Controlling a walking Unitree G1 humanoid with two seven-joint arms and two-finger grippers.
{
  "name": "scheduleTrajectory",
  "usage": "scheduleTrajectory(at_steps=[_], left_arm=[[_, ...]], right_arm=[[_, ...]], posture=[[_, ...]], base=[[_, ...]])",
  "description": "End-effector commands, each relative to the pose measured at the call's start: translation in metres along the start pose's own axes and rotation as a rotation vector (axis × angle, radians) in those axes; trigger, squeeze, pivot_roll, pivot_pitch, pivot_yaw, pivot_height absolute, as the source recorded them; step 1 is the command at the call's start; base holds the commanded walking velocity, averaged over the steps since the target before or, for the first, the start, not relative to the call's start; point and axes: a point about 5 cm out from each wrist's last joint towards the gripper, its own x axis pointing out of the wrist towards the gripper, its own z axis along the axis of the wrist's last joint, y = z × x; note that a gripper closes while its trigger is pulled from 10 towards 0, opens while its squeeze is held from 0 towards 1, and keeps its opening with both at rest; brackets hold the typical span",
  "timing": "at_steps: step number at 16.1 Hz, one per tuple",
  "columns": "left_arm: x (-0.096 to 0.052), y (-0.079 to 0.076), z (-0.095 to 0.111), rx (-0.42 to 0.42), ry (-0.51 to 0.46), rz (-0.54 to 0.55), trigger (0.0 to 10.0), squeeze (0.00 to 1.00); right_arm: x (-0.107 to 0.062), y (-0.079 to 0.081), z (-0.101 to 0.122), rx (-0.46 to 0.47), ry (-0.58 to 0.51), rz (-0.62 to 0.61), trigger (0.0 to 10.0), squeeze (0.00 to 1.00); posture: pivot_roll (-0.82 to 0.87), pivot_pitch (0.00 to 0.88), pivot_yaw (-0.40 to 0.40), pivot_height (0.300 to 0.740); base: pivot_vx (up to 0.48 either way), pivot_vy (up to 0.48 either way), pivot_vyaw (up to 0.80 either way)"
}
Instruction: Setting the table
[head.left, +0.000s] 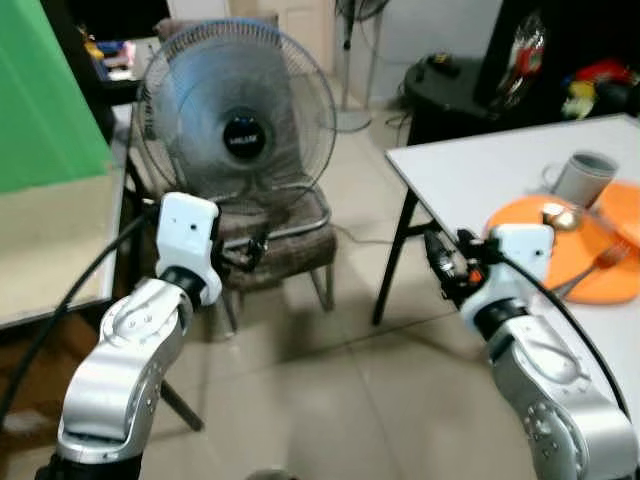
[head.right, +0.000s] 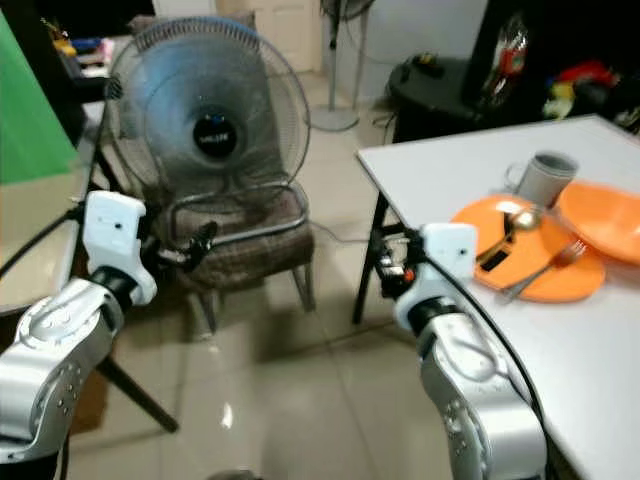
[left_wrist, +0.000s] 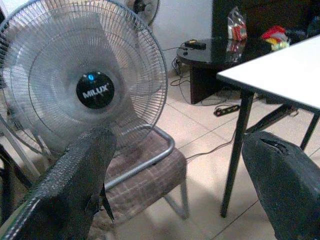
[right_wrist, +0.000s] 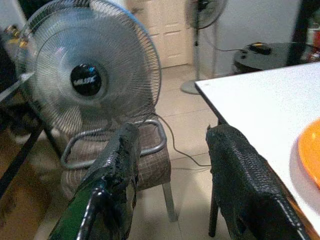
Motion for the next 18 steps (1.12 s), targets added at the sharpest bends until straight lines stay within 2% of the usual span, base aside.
scheduleTrajectory(at_steps=[1,7,12,18], left_arm=[[0.0013,0.0017,0.0048,0.013,-0.015,-0.005,10.0,0.22],[0.0016,0.0025,0.0016,0.026,-0.006,-0.014,10.0,0.21],[0.0055,0.0013,0.0017,0.017,-0.012,0.000,10.0,0.22],[0.0069,0.0018,0.0055,0.015,-0.022,-0.011,10.0,0.22]], right_arm=[[0.0010,0.0039,-0.0004,0.015,0.004,0.012,10.0,0.00],[-0.0007,0.0040,-0.0037,0.026,0.012,0.003,10.0,0.00],[0.0067,0.0015,0.0037,-0.005,-0.005,0.010,10.0,0.00],[0.0079,0.0027,0.0045,0.017,-0.008,0.012,10.0,0.00]], posture=[[0.07,0.000,0.044,0.740],[0.05,0.000,0.053,0.740],[0.05,0.000,0.050,0.740],[0.05,0.000,0.052,0.740]], base=[[0.000,0.337,0.00],[0.000,0.339,0.00],[0.000,0.335,0.00],[0.000,0.338,0.00]])
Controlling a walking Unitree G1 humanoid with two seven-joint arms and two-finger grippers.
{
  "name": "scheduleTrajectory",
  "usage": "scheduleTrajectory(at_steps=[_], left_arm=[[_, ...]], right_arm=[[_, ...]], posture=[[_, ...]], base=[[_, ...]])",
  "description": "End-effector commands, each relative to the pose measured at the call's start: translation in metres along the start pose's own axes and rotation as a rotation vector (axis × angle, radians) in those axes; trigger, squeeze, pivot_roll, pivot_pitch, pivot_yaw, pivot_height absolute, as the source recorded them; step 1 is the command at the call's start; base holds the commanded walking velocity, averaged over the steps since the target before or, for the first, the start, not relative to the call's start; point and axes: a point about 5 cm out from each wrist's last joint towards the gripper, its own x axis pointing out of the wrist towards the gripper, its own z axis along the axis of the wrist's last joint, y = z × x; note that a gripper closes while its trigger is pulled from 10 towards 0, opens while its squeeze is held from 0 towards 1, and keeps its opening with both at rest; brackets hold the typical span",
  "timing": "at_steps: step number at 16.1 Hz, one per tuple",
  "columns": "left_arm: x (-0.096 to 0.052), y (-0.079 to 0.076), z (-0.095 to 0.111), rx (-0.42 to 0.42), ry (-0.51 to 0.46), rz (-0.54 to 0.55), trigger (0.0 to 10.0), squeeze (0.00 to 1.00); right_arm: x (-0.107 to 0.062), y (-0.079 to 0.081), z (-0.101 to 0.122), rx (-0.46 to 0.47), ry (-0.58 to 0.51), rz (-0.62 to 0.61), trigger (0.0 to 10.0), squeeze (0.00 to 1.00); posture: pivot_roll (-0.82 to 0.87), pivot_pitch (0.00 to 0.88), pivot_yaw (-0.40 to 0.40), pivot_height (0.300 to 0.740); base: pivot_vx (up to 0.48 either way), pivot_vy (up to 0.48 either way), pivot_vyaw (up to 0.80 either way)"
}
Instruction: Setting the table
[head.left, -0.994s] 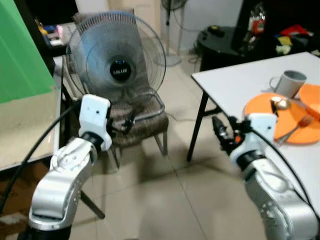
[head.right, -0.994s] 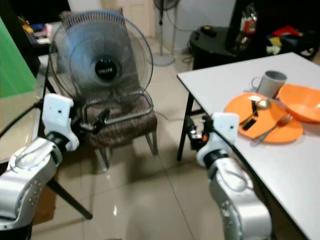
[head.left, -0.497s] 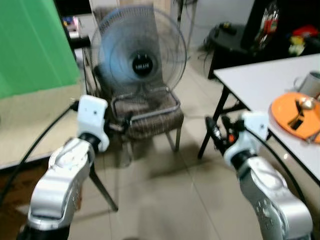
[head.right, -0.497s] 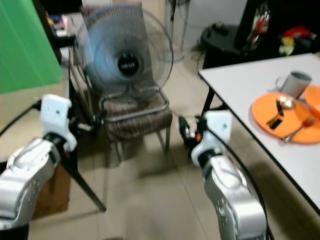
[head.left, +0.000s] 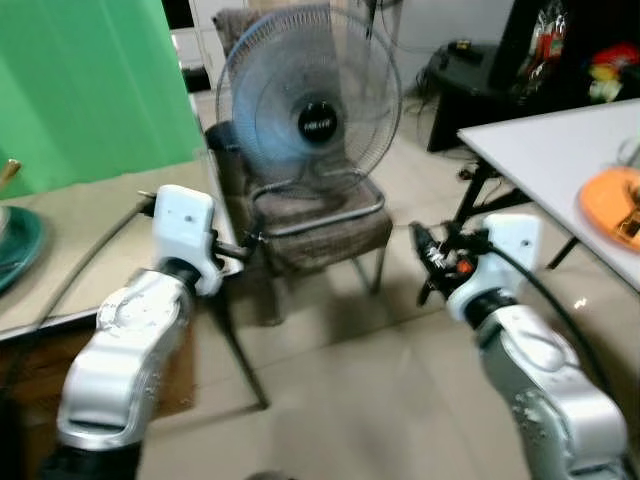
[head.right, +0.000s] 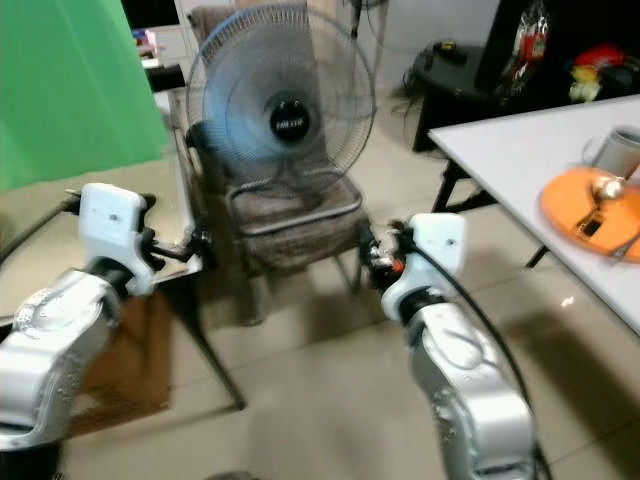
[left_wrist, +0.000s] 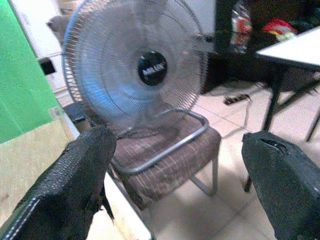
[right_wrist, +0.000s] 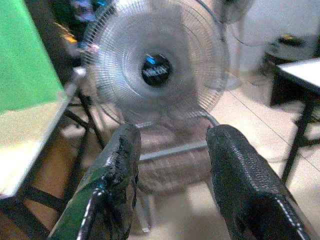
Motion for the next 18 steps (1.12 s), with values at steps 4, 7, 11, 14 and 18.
scheduleTrajectory(at_steps=[4,7,11,14,18], left_arm=[[-0.002,0.009,0.003,-0.011,-0.017,0.071,10.0,0.00],[-0.001,0.012,0.003,0.021,-0.006,0.089,10.0,0.00],[-0.003,0.014,0.003,0.030,-0.007,0.099,10.0,0.00],[-0.006,0.014,0.002,0.029,-0.006,0.095,10.0,0.00],[-0.008,0.015,0.000,0.023,-0.001,0.104,10.0,0.00]], right_arm=[[0.003,0.009,0.001,-0.049,0.015,0.079,10.0,0.00],[0.004,0.012,-0.001,-0.022,0.022,0.114,10.0,0.00],[0.004,0.016,-0.004,-0.020,0.032,0.148,10.0,0.00],[0.003,0.015,-0.006,-0.022,0.038,0.153,10.0,0.00],[0.007,0.014,-0.007,-0.041,0.034,0.139,10.0,0.00]], posture=[[0.06,0.000,0.044,0.740],[0.07,0.000,0.048,0.740],[0.07,0.000,0.059,0.740],[0.08,0.000,0.060,0.740],[0.09,0.000,0.051,0.740]], base=[[0.000,0.144,0.40],[0.000,0.000,0.80],[0.000,0.000,0.80],[0.000,0.000,0.80],[0.202,0.000,0.80]])
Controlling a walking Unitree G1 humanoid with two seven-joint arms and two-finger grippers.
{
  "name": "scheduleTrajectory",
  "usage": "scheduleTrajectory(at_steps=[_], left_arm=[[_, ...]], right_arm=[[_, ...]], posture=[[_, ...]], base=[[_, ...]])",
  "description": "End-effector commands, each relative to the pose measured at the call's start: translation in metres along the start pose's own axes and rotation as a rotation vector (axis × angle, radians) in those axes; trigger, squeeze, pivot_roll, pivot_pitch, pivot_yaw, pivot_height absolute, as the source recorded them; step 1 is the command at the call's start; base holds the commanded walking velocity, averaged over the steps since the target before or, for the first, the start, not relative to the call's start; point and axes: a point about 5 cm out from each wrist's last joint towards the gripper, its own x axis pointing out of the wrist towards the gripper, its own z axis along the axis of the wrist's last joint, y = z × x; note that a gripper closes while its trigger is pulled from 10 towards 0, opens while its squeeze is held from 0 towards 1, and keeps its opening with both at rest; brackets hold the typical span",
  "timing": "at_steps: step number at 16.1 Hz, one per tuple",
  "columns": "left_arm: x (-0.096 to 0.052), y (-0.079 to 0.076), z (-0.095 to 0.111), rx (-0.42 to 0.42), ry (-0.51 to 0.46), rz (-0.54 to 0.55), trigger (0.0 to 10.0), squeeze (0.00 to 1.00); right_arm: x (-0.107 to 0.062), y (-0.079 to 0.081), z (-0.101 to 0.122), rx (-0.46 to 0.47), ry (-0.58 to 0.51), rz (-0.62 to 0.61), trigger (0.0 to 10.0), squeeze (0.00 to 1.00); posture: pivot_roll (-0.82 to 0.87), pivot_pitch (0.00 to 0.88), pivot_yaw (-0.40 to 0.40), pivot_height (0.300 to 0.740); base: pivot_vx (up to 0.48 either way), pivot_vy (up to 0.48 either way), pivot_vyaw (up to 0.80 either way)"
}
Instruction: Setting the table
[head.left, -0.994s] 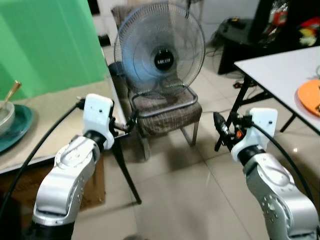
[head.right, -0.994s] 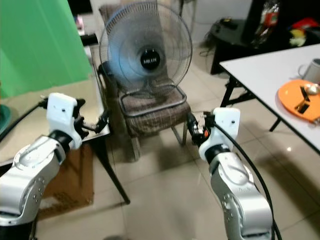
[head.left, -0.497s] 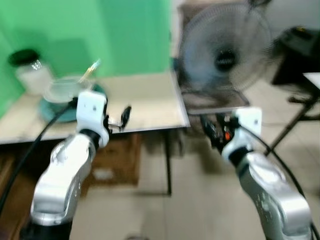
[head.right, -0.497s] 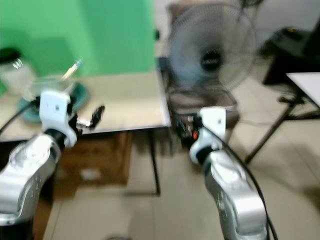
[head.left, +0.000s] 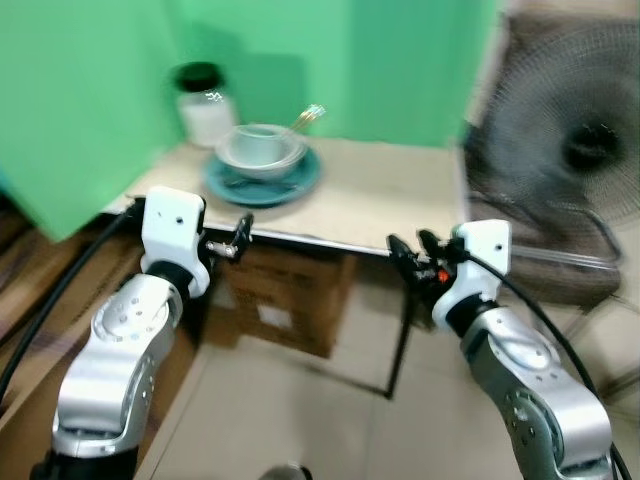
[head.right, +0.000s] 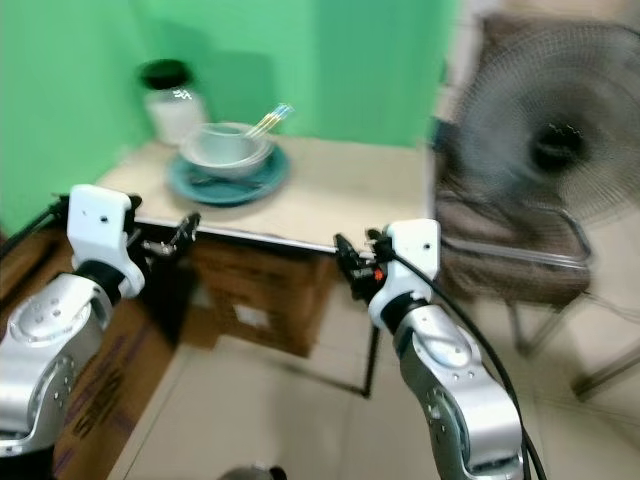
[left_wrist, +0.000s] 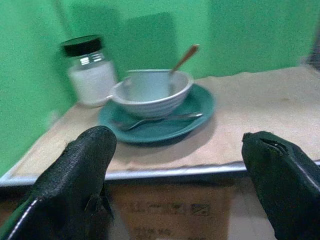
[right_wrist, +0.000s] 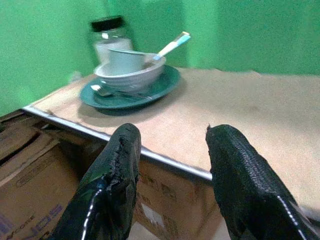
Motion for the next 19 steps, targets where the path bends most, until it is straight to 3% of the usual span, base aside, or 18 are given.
scheduleTrajectory(at_steps=[1,3,9,12,19], left_arm=[[-0.0007,-0.0003,0.0016,0.004,-0.004,-0.001,10.0,0.00],[-0.0022,-0.0001,0.0000,0.001,0.002,0.003,10.0,0.00],[-0.0048,-0.0016,-0.0001,0.005,0.000,0.001,10.0,0.00],[-0.0054,-0.0024,-0.0001,0.008,0.000,-0.003,10.0,0.00],[-0.0074,-0.0053,-0.0005,0.016,-0.002,-0.013,10.0,0.00]], right_arm=[[0.0018,-0.0043,0.0011,-0.013,-0.009,-0.027,10.0,0.00],[0.0033,-0.0095,0.0013,-0.043,-0.010,-0.089,10.0,0.00],[0.0042,-0.0062,0.0018,-0.062,-0.017,-0.040,10.0,0.00],[0.0050,-0.0068,0.0026,-0.063,-0.025,-0.050,10.0,0.00],[0.0079,-0.0068,0.0025,-0.052,-0.031,-0.044,10.0,0.00]], posture=[[0.09,0.000,0.048,0.740],[0.09,0.000,0.044,0.740],[0.10,0.000,0.037,0.740],[0.10,0.000,0.034,0.740],[0.11,0.000,0.016,0.740]], base=[[0.281,0.000,0.00],[0.306,0.000,0.00],[0.346,0.000,0.00],[0.350,0.000,0.80],[0.348,0.000,0.00]])
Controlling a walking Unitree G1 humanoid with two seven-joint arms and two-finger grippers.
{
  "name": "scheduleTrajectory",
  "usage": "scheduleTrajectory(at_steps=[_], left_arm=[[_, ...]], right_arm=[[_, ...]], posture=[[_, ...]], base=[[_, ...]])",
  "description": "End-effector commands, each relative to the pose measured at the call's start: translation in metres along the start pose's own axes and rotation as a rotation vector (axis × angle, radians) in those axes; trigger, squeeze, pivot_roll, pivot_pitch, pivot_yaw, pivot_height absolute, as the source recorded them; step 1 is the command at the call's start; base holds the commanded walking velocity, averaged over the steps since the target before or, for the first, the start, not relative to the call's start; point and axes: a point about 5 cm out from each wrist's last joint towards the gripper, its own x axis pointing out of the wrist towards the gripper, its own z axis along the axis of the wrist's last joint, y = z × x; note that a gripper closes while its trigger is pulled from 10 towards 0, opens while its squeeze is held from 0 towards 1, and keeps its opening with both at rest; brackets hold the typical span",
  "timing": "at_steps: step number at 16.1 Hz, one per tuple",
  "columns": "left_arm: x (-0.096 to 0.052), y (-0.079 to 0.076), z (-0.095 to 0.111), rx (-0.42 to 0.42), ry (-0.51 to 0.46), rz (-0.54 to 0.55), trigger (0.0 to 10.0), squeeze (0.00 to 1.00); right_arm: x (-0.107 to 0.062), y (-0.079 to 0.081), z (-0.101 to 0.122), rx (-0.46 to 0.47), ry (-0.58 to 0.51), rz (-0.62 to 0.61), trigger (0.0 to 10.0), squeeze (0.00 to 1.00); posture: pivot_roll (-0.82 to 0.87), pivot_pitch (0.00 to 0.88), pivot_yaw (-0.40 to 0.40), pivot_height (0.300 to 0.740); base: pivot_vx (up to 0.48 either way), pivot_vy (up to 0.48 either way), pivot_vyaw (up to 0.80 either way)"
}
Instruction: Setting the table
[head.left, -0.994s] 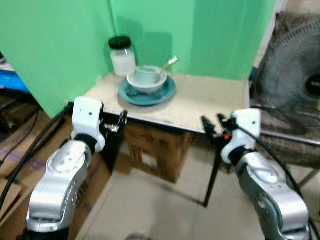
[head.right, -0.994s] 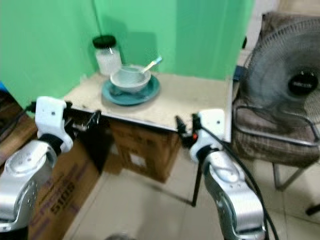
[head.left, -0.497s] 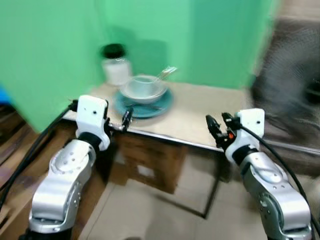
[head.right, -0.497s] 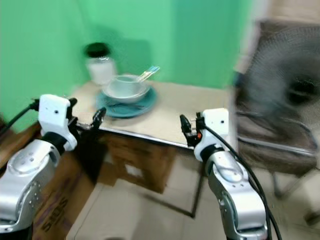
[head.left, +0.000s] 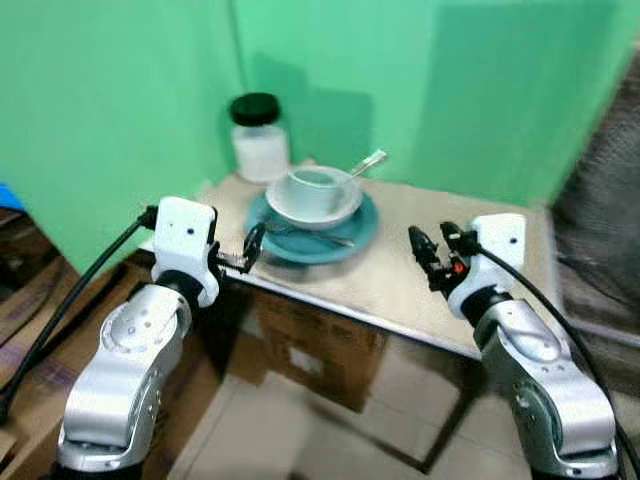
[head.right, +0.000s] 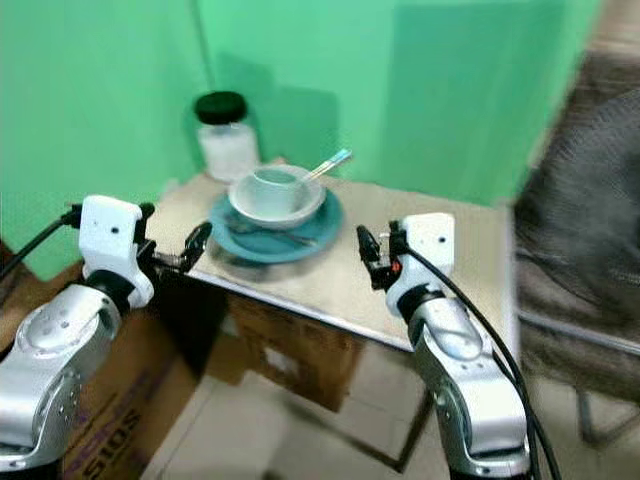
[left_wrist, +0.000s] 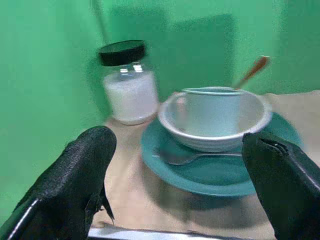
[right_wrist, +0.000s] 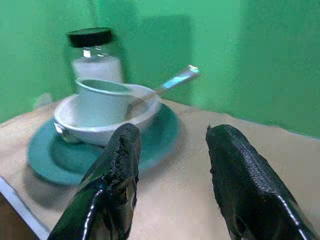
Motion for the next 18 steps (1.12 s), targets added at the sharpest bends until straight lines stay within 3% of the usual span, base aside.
scheduleTrajectory(at_steps=[1,9,11,13,14,17,18], left_arm=[[-0.002,0.005,0.001,0.014,-0.002,0.015,10.0,0.00],[0.000,0.004,0.003,0.025,-0.002,0.000,10.0,0.00],[0.002,0.003,0.003,0.029,0.001,-0.018,10.0,0.00],[0.003,-0.001,0.000,0.050,0.017,-0.075,10.0,0.00],[0.004,-0.001,0.000,0.054,0.015,-0.094,10.0,0.00],[0.003,0.000,-0.002,0.056,0.034,-0.167,10.0,0.00],[0.000,0.005,-0.003,0.103,0.057,-0.242,10.0,0.00]], right_arm=[[0.002,0.006,0.003,0.005,-0.014,0.029,10.0,0.00],[0.004,0.010,0.004,-0.012,-0.020,0.060,10.0,0.00],[0.005,0.008,0.008,0.023,-0.044,0.060,10.0,0.00],[0.012,0.009,0.012,-0.003,-0.043,0.141,10.0,0.00],[0.014,0.010,0.012,-0.007,-0.026,0.191,10.0,1.00],[0.025,0.015,0.012,-0.106,0.057,0.359,10.0,1.00],[0.037,0.015,0.016,-0.159,0.096,0.441,10.0,1.00]], posture=[[0.11,0.000,0.016,0.740],[0.11,0.000,0.020,0.740],[0.10,0.000,0.025,0.740],[0.09,0.000,0.033,0.740],[0.09,0.000,0.035,0.740],[0.09,0.000,0.042,0.740],[0.08,0.000,0.046,0.740]], base=[[0.345,0.000,0.00],[0.339,0.000,0.00],[0.332,0.000,0.00],[0.148,0.000,0.00],[0.000,0.000,0.00],[0.000,0.000,0.00],[0.000,0.000,0.00]])
